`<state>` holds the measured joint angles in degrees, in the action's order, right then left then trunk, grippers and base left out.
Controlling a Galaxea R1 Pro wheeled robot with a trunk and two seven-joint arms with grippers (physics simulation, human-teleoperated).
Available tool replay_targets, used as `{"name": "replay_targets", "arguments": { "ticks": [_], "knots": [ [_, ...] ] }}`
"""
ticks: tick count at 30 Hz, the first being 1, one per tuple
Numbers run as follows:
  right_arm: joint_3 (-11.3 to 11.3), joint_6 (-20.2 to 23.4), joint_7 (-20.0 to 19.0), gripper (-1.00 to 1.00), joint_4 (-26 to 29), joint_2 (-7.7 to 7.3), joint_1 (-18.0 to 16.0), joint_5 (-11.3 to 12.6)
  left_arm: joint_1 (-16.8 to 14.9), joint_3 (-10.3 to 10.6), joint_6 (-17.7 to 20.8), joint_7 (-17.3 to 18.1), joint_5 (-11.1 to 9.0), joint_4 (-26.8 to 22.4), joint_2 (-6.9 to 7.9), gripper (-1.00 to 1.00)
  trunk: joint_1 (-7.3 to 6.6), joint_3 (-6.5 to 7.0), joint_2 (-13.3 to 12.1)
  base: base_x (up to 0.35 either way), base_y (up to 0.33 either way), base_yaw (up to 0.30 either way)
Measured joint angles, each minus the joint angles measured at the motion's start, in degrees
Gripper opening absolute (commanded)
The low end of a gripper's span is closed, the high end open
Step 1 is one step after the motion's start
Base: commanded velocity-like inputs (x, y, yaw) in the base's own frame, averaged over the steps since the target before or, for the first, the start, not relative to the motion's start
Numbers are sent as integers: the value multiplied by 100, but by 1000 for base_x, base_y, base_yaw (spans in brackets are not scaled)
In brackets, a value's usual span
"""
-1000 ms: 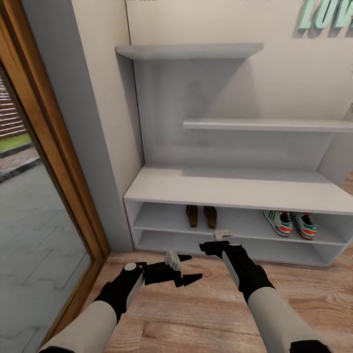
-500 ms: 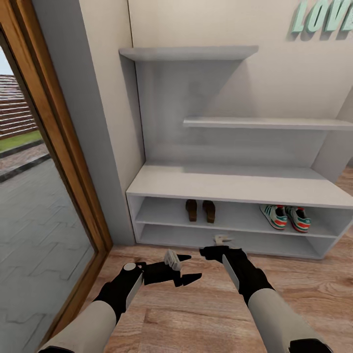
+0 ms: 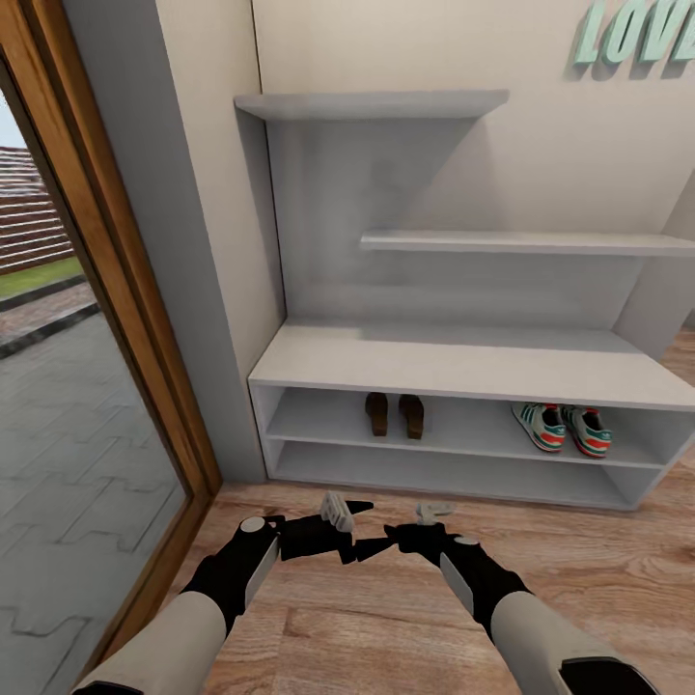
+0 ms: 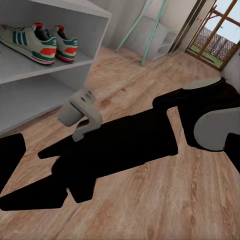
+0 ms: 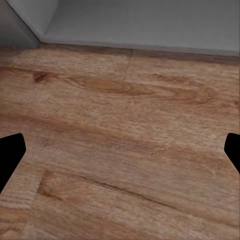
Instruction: Pick up the two gym shoes and the two sandals from the corridor floor and place them onto the hallstand (shoe rack) in the corridor, making sure they are on the rack and not on the floor. Arrange them so the two gym shoes are next to each other and the two sandals are next to each other.
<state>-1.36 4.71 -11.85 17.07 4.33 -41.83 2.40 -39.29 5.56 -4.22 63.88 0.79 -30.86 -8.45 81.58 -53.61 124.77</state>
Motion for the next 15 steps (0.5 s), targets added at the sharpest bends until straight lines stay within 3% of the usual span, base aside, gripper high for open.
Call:
{"name": "replay_targets", "arguments": {
  "ticks": [15],
  "knots": [
    [-23, -290, -34, 100, -57, 27, 1, -35, 2, 0, 0, 0, 0, 0, 0, 100, 0, 0, 0, 0, 0, 0]
  ]
}}
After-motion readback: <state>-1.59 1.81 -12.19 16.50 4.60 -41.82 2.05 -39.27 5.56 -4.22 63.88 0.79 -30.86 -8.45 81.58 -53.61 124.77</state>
